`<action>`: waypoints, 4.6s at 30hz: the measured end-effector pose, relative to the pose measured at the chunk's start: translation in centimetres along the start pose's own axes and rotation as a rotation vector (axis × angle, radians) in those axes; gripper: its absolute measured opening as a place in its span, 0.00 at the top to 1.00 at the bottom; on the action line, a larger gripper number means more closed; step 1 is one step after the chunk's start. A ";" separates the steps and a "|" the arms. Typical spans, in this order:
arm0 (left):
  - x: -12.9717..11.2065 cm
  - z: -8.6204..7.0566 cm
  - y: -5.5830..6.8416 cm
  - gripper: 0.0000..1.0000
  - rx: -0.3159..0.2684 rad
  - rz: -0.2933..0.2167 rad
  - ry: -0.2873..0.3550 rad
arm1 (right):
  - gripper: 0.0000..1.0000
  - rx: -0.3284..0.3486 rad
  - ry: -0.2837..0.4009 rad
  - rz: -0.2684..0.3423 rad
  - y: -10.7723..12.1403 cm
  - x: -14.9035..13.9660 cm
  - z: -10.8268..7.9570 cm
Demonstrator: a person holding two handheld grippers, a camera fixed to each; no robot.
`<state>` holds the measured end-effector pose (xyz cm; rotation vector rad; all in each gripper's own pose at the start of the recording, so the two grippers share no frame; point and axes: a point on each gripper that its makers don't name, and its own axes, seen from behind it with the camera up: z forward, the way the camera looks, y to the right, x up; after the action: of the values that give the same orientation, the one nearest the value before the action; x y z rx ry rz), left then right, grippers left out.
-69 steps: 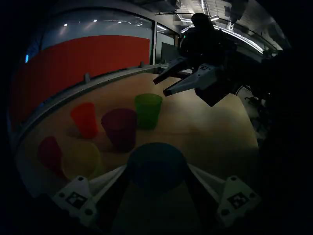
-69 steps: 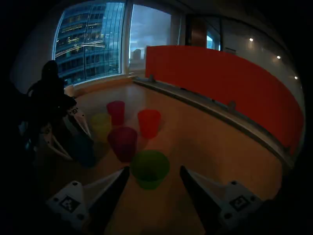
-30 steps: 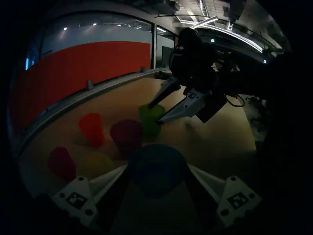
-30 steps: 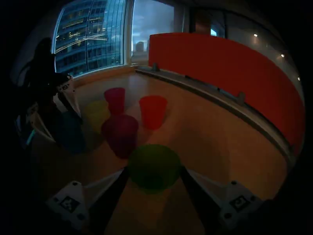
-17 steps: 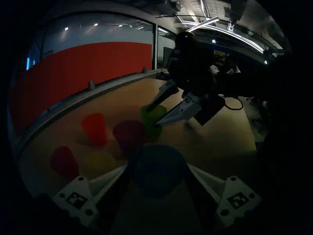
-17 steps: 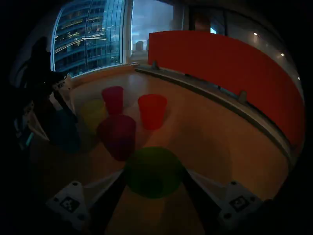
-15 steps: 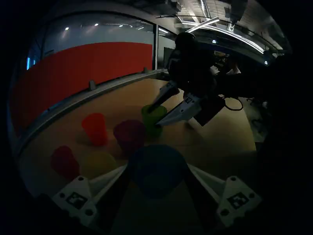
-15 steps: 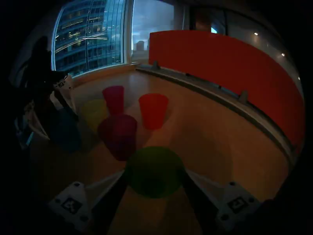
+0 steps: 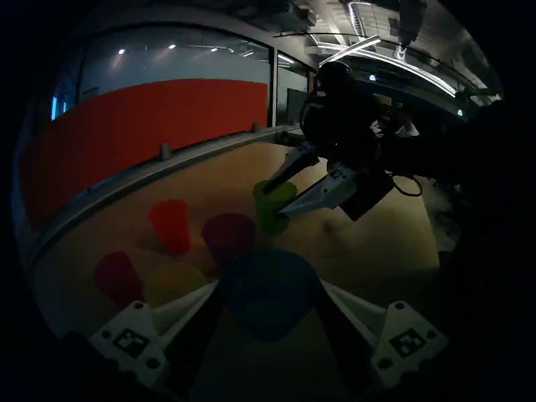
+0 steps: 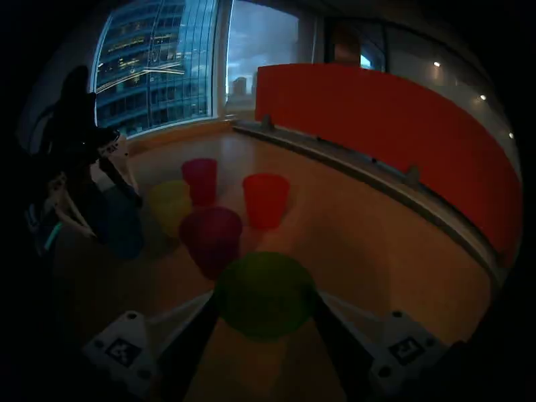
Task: Pour water
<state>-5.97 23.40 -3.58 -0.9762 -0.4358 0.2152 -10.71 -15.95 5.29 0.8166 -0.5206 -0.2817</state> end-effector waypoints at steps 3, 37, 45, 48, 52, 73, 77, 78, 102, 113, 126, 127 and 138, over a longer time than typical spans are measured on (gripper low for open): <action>0.6 -0.3 0.0 0.12 0.011 -0.007 0.020 | 0.07 -0.005 0.025 0.000 -0.1 1.1 -0.8; 8.0 -4.4 -1.5 0.12 0.152 -0.057 0.269 | 0.07 -0.069 0.356 -0.018 -2.8 11.1 -8.3; 9.0 -4.5 -1.3 0.12 0.156 -0.062 0.297 | 0.07 -0.084 0.417 -0.022 -2.7 12.6 -9.2; 9.4 -4.5 -1.4 0.12 0.160 -0.061 0.307 | 0.08 -0.091 0.436 -0.022 -2.7 13.1 -9.5; 9.9 -4.6 -1.4 0.12 0.161 -0.061 0.316 | 0.08 -0.087 0.447 -0.025 -2.9 13.4 -9.7; 13.2 -5.6 -2.6 0.12 0.224 0.073 0.333 | 0.08 -0.037 0.447 -0.049 -4.7 13.6 -9.7; 14.2 -6.0 -2.9 0.12 0.245 0.117 0.335 | 0.08 -0.017 0.444 -0.049 -5.5 13.4 -9.3; 14.5 -6.1 -3.0 0.12 0.250 0.129 0.336 | 0.08 -0.012 0.443 -0.049 -5.7 13.4 -9.2; 22.1 -8.9 -3.6 0.12 0.354 0.439 0.367 | 0.08 0.121 0.454 -0.073 -11.3 14.3 -7.6; 23.3 -9.4 -3.8 0.12 0.373 0.502 0.356 | 0.08 0.153 0.469 -0.076 -12.5 15.0 -7.5; 24.2 -9.4 -3.6 0.12 0.380 0.581 0.340 | 0.08 0.174 0.474 -0.076 -13.1 15.1 -7.1; 24.2 -9.5 -3.5 0.12 0.379 0.588 0.340 | 0.08 0.176 0.474 -0.076 -13.2 15.1 -7.1; 25.2 -10.0 -2.9 0.12 0.403 0.681 0.338 | 0.08 0.202 0.475 -0.083 -14.2 15.4 -6.6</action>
<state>20.98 23.61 0.55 -0.7122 0.2617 0.7108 5.19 -27.81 -4.08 1.0648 -0.0687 -0.1040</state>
